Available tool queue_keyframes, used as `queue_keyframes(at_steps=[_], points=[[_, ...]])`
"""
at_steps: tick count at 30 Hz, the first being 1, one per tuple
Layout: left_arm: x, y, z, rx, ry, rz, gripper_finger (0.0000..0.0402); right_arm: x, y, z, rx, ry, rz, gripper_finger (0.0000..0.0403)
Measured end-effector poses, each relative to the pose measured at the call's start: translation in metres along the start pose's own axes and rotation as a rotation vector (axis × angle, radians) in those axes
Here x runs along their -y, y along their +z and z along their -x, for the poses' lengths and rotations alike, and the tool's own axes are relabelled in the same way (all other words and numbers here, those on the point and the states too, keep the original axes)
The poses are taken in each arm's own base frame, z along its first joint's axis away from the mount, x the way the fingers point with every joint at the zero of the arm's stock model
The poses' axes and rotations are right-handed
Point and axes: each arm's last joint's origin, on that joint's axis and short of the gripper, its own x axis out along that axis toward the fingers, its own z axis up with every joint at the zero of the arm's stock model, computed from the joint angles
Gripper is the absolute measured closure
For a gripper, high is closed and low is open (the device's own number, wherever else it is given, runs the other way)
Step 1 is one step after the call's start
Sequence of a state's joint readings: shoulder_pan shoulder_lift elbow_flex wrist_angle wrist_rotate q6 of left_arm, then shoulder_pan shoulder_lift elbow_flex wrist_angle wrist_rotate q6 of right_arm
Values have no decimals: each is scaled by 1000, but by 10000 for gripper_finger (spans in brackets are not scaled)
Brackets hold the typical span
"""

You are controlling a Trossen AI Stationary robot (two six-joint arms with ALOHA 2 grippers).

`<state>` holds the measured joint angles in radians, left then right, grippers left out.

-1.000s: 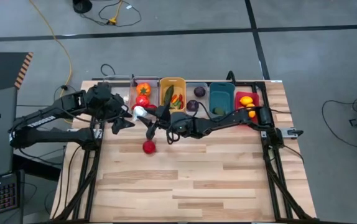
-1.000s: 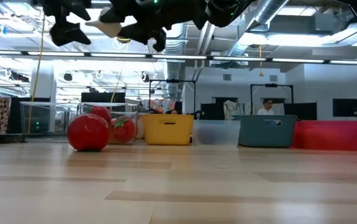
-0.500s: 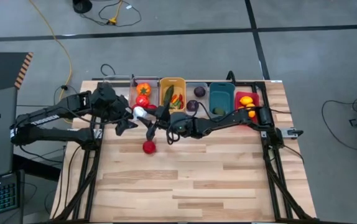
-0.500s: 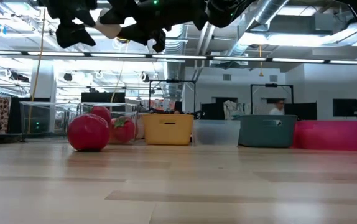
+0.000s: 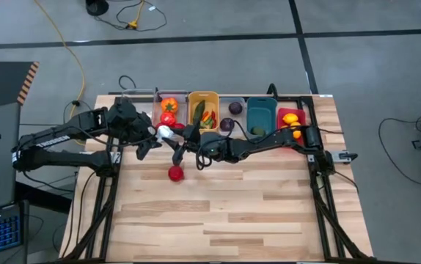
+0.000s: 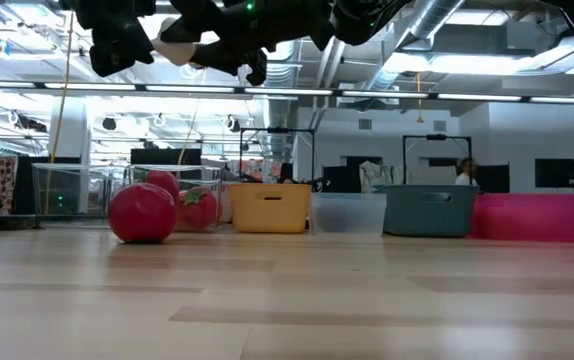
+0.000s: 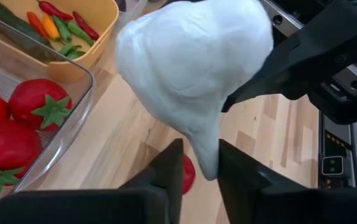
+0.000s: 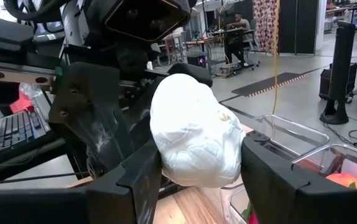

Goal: Sort produce into baskets
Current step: Put the garlic into the left transparent bin

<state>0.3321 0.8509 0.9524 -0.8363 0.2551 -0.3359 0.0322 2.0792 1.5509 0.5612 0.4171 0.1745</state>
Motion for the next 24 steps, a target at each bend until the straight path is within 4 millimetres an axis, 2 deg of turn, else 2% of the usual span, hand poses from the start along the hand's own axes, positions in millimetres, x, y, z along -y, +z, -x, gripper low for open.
queue_keyframes(at_steps=[7,24], points=[[0,0,0,-3,-7,2,393,0,0,0,-3,-1,1,179],[0,-1,0,-9,-5,3,399,1,-1,-1,-20,34,-5,176]])
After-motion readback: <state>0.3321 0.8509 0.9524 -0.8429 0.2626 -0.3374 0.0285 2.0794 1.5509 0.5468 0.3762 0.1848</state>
